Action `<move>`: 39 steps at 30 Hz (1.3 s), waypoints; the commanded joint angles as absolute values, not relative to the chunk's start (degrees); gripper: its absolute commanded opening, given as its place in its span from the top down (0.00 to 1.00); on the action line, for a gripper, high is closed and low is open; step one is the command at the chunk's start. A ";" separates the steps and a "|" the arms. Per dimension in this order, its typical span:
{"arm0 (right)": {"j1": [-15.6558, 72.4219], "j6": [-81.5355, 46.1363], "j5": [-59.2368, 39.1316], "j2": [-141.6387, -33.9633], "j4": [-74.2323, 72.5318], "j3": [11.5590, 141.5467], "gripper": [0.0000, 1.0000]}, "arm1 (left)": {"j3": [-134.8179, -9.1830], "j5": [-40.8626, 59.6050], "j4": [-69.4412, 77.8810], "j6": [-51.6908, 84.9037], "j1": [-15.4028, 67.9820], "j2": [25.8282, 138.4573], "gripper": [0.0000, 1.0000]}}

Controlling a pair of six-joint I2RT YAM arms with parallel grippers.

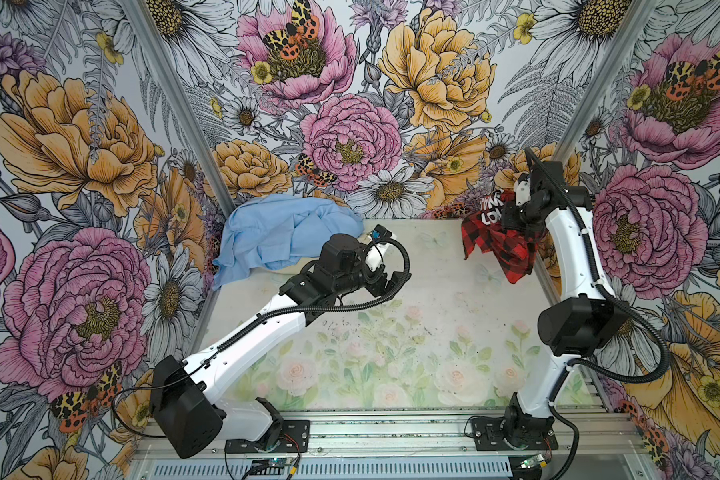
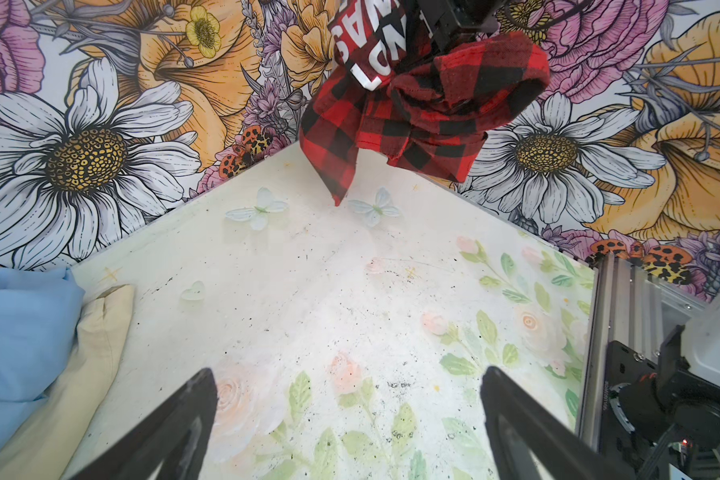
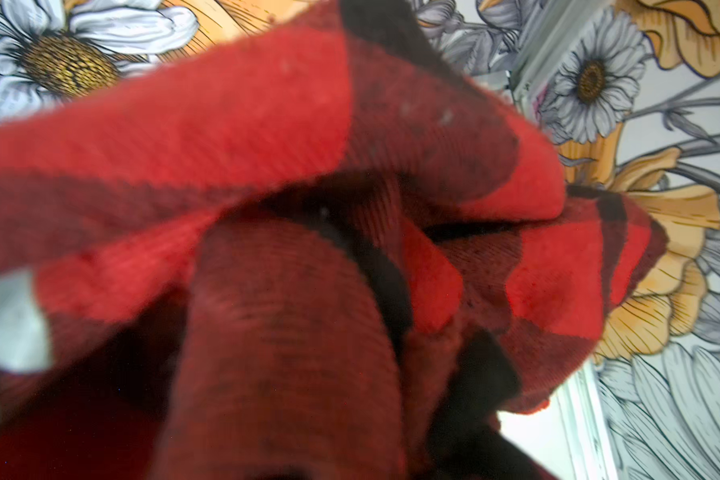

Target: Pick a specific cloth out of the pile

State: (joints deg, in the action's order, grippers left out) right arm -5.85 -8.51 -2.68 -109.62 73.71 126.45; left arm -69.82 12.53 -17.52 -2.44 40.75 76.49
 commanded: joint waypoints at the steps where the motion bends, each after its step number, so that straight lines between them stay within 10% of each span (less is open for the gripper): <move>1: -5.24 -7.33 5.16 -111.83 78.30 130.49 1.00 | -70.32 13.01 -17.40 -2.81 40.99 75.48 0.01; 39: -8.41 -10.06 -10.73 -147.52 64.10 137.97 1.00 | -70.69 15.06 -17.40 -2.61 40.97 77.52 0.01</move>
State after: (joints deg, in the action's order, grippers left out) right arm -9.06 -9.63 -11.07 -146.82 64.36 138.23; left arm -69.82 13.61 -17.56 -2.44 40.75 76.84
